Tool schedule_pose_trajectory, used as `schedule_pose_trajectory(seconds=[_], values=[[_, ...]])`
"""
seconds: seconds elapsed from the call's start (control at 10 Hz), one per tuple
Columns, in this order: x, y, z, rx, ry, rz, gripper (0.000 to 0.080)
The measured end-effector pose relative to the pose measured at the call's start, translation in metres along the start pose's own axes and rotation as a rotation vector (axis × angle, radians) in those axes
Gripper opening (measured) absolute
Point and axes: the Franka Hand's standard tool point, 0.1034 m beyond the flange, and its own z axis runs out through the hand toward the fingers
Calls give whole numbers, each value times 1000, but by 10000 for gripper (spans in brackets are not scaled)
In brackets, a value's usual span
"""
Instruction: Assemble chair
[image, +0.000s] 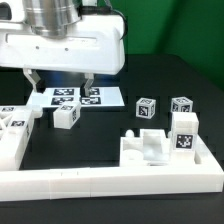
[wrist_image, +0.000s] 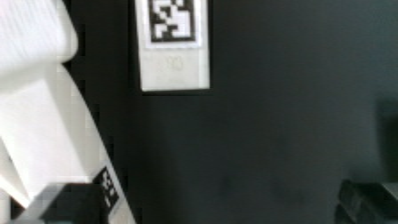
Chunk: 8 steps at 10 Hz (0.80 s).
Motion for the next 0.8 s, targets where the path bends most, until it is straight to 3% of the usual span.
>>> schedule_pose_trajectory(seconds=[0.2,0.4,0.6,0.8], values=[[-3,0,0,-1,-23,0,649],[-2,6,-6,6,-176,-29,649],[0,22,3,77,-274,-60,649],[-11,23,5,87,-449,-63,649]])
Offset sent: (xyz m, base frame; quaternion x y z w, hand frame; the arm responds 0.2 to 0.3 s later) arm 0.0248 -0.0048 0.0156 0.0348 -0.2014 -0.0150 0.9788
